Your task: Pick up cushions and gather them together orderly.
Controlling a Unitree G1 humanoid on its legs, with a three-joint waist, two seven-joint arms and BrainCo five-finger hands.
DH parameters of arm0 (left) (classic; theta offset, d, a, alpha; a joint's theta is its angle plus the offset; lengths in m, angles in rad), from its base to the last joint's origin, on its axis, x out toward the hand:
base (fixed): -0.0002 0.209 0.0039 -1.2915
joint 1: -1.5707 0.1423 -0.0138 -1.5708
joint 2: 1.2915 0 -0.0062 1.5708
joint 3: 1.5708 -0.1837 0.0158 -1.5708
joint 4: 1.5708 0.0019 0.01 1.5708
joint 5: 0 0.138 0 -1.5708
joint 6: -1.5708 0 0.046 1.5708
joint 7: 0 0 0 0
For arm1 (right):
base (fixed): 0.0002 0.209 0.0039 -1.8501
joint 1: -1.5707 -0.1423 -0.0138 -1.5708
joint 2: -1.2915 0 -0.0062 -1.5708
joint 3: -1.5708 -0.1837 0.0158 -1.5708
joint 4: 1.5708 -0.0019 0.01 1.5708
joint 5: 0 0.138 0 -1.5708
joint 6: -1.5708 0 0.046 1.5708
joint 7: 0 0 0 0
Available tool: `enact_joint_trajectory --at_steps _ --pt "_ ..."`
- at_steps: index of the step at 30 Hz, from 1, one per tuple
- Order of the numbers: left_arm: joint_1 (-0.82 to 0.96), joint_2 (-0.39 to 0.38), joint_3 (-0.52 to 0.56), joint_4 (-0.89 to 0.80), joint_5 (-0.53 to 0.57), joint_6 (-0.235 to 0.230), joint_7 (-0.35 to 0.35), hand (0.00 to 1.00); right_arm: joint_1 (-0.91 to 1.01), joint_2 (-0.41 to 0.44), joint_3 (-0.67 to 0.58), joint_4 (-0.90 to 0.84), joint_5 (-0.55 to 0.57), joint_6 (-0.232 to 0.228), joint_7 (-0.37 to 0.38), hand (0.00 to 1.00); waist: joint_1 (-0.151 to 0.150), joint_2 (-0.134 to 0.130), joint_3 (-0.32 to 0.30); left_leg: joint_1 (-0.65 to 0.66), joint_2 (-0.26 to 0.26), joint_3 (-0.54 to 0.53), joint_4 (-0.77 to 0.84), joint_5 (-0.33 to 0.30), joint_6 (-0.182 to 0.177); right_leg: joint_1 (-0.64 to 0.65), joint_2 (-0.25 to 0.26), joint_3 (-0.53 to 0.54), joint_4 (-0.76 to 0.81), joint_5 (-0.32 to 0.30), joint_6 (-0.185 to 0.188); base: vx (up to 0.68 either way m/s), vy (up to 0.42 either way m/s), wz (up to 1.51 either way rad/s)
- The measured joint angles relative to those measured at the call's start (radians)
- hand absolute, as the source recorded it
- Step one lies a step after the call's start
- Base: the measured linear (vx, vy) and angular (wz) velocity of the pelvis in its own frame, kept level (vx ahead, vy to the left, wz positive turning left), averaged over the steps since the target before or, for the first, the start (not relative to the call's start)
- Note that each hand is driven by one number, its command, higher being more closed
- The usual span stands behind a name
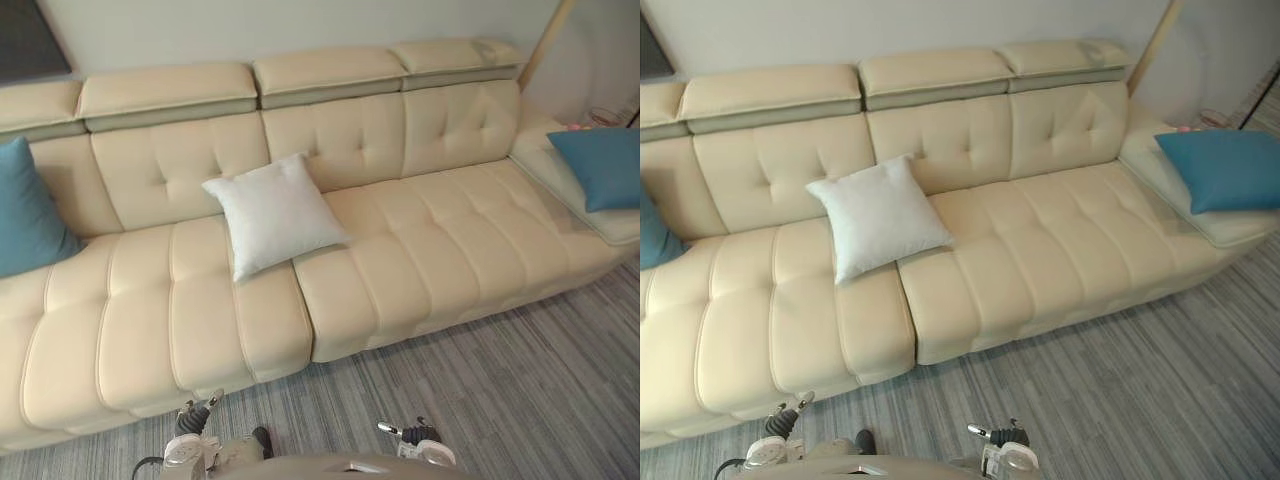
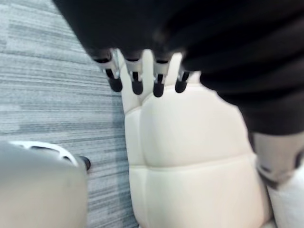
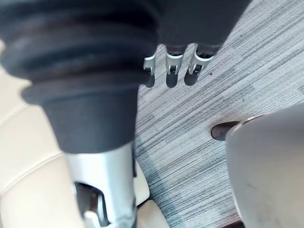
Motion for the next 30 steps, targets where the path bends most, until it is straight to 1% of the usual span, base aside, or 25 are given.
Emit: enact_joint_trajectory --at_steps 1,2,3,5,6,7,9,10,11,12,13,14,15,16,17,18,19,20,22,23,25,26,28,29,30 --pt "-0.004 -0.002 -0.004 0.012 0.009 0.0 -0.006 0.0 0.0 0.0 -0.01 0.0 0.001 0.0 0.0 0.0 -0.001 0.01 -0.003 0.02 0.001 0.006 -0.019 0.011 -0.004 0.001 0.007 0.019 -0.01 0.007 -0.01 0.02 -0.034 -0.49" --pt "-0.006 -0.003 -0.014 0.025 0.012 0.001 -0.014 0.0 0.0 -0.002 -0.015 0.0 0.002 0.0 0.0 0.0 -0.004 0.01 -0.003 0.029 0.002 0.011 -0.033 0.018 -0.004 0.0 0.013 0.035 -0.019 0.016 -0.012 0.03 -0.033 -0.52" --pt "-0.01 -0.002 -0.027 0.036 0.017 0.004 -0.017 0.0 0.0 -0.002 -0.029 0.0 0.005 0.0 0.0 0.0 -0.011 0.013 -0.005 0.042 0.006 0.026 -0.047 0.026 -0.002 0.001 0.016 0.049 -0.031 0.028 -0.002 0.05 -0.033 -0.56" --pt "-0.016 -0.005 -0.038 0.05 0.034 0.004 -0.02 0.0 0.003 -0.012 -0.038 0.0 0.009 0.0 0.0 0.0 -0.012 0.023 -0.009 0.058 0.02 0.058 -0.055 0.03 0.001 0.001 0.032 0.089 -0.052 0.053 -0.012 0.06 -0.037 -0.62" --pt "-0.02 -0.005 -0.038 0.056 0.04 0.004 -0.023 0.0 0.006 -0.014 -0.042 0.0 0.013 0.0 0.0 0.0 -0.016 0.023 -0.009 0.063 0.028 0.069 -0.054 0.027 -0.002 -0.001 0.041 0.116 -0.068 0.065 -0.024 0.04 -0.034 -0.79" --pt "-0.02 -0.003 -0.04 0.058 0.047 0.004 -0.024 0.0 -0.001 -0.014 -0.044 -0.002 0.017 0.0 0.0 0.0 -0.022 0.02 -0.005 0.07 0.044 0.099 -0.054 0.02 -0.008 -0.011 0.056 0.15 -0.081 0.084 -0.046 0.02 -0.022 -0.85" --pt "-0.025 0.0 -0.041 0.057 0.047 0.004 -0.024 0.0 -0.016 -0.015 -0.04 -0.002 0.017 0.0 0.0 0.0 -0.019 0.02 -0.004 0.076 0.062 0.151 -0.051 0.006 -0.015 -0.044 0.072 0.2 -0.079 0.101 -0.06 -0.02 -0.008 -1.11" --pt "-0.039 0.0 -0.043 0.057 0.052 0.004 -0.023 0.0 -0.035 -0.02 -0.027 -0.004 0.017 0.0 -0.001 0.0 -0.022 0.02 0.006 0.079 0.076 0.199 -0.05 -0.016 -0.033 -0.081 0.088 0.215 -0.079 0.145 -0.052 -0.05 0.006 -1.3" --pt "-0.046 -0.002 -0.043 0.057 0.052 0.004 -0.023 0.0 -0.046 -0.022 -0.023 -0.004 0.017 0.0 -0.001 0.0 -0.019 0.026 0.013 0.079 0.082 0.205 -0.052 -0.022 -0.036 -0.096 0.097 0.199 -0.081 0.17 -0.056 -0.06 0.012 -1.65" --pt "-0.052 -0.004 -0.045 0.056 0.052 0.004 -0.023 0.0 -0.069 -0.028 -0.01 -0.005 0.017 -0.002 -0.004 0.0 -0.008 0.041 0.029 0.08 0.097 0.222 -0.061 -0.03 -0.029 -0.118 0.124 0.12 -0.108 0.238 -0.099 -0.08 -0.009 -1.52" --pt "-0.054 -0.002 -0.051 0.054 0.053 0.004 -0.022 0.0 -0.085 -0.028 0.005 -0.006 0.017 -0.002 -0.005 0.0 -0.008 0.05 0.039 0.08 0.11 0.268 -0.069 -0.026 -0.028 -0.131 0.124 0.012 -0.114 0.225 -0.142 -0.08 -0.016 -1.77" --pt "-0.061 0.001 -0.054 0.054 0.053 0.005 -0.021 0.0 -0.094 -0.029 0.012 -0.006 0.017 -0.001 -0.006 0.0 -0.01 0.039 0.046 0.089 0.11 0.327 -0.065 -0.023 -0.019 -0.142 0.103 -0.138 -0.107 0.188 -0.171 -0.06 -0.028 -1.38" --pt "-0.065 0.003 -0.066 0.052 0.052 0.006 -0.021 0.0 -0.092 -0.04 0.01 -0.005 0.017 -0.001 -0.011 0.0 -0.015 0.054 0.054 0.104 0.122 0.373 -0.065 -0.021 -0.016 -0.142 0.07 -0.264 -0.09 0.18 -0.174 0.0 0.001 -1.38" --pt "-0.061 0.004 -0.075 0.049 0.052 0.005 -0.021 0.0 -0.087 -0.045 0.01 -0.005 0.017 0.001 -0.015 0.0 -0.012 0.068 0.062 0.13 0.133 0.422 -0.064 -0.02 -0.016 -0.14 0.044 -0.385 -0.062 0.171 -0.183 0.03 -0.018 -1.49" --pt "-0.057 0.012 -0.074 0.045 0.052 0.005 -0.021 0.0 -0.075 -0.042 0.016 -0.005 0.017 0.001 -0.016 0.0 -0.011 0.067 0.06 0.152 0.142 0.47 -0.054 -0.023 -0.019 -0.141 0.01 -0.514 -0.022 0.176 -0.177 0.06 -0.039 -1.28" --pt "-0.06 0.018 -0.074 0.045 0.052 0.005 -0.02 0.0 -0.072 -0.042 0.016 -0.004 0.017 0.002 -0.016 0.0 -0.012 0.063 0.059 0.159 0.149 0.481 -0.051 -0.025 -0.022 -0.141 0.006 -0.529 -0.013 0.178 -0.162 0.07 -0.111 -0.97" --pt "-0.066 0.029 -0.074 0.044 0.052 0.005 -0.02 0.0 -0.061 -0.047 0.015 -0.004 0.017 0.006 -0.016 0.0 -0.02 0.072 0.061 0.17 0.154 0.494 -0.05 -0.023 -0.031 -0.145 0.012 -0.532 0.004 0.174 -0.137 0.07 -0.127 -0.57" --pt "-0.065 0.024 -0.077 0.036 0.053 0.004 -0.02 0.0 -0.054 -0.056 0.013 -0.003 0.019 0.008 -0.018 0.0 -0.024 0.084 0.065 0.187 0.159 0.493 -0.06 -0.019 -0.042 -0.146 0.027 -0.505 0.021 0.167 -0.108 0.07 -0.125 -0.58" --pt "-0.057 0.013 -0.082 0.037 0.053 0.004 -0.021 0.0 -0.055 -0.071 0.014 -0.003 0.018 0.009 -0.02 0.0 -0.017 0.092 0.071 0.212 0.165 0.491 -0.083 -0.018 -0.048 -0.151 0.047 -0.47 0.021 0.162 -0.105 0.02 -0.091 -0.68" --pt "-0.054 0.0 -0.083 0.039 0.053 0.004 -0.022 0.0 -0.056 -0.077 0.014 -0.004 0.018 0.009 -0.021 0.0 -0.018 0.102 0.069 0.227 0.178 0.492 -0.084 -0.02 -0.052 -0.153 0.068 -0.445 0.021 0.152 -0.105 -0.01 -0.06 -0.63" --pt "-0.055 -0.004 -0.089 0.041 0.054 0.004 -0.023 0.0 -0.058 -0.081 0.014 -0.004 0.018 0.008 -0.021 0.0 -0.018 0.107 0.066 0.23 0.197 0.495 -0.063 -0.032 -0.072 -0.155 0.085 -0.43 0.026 0.137 -0.103 -0.03 -0.041 -0.37" --pt "-0.058 -0.003 -0.102 0.043 0.054 0.004 -0.023 0.0 -0.056 -0.085 0.015 -0.004 0.018 0.009 -0.021 0.0 -0.02 0.113 0.065 0.223 0.23 0.493 -0.008 -0.052 -0.09 -0.156 0.096 -0.421 0.037 0.11 -0.108 -0.06 -0.05 -0.3" --pt "-0.056 -0.001 -0.122 0.045 0.054 0.004 -0.024 0.0 -0.051 -0.076 0.017 -0.003 0.019 0.009 -0.021 0.0 -0.015 0.099 0.075 0.186 0.305 0.471 0.175 -0.076 -0.078 -0.157 0.11 -0.397 0.062 0.085 -0.114 -0.07 -0.068 -0.36" --pt "-0.06 -0.003 -0.125 0.045 0.054 0.005 -0.024 0.0 -0.048 -0.074 0.018 -0.004 0.019 0.009 -0.022 0.0 -0.013 0.099 0.075 0.166 0.323 0.453 0.228 -0.075 -0.077 -0.155 0.115 -0.392 0.062 0.082 -0.117 -0.03 -0.085 -0.41" --pt "-0.057 -0.01 -0.13 0.04 0.051 0.005 -0.026 0.0 -0.044 -0.077 0.042 -0.005 0.025 0.008 -0.025 0.0 -0.016 0.102 0.077 0.084 0.37 0.339 0.402 -0.052 -0.038 -0.155 0.134 -0.363 0.061 0.08 -0.123 0.02 -0.056 -0.34"
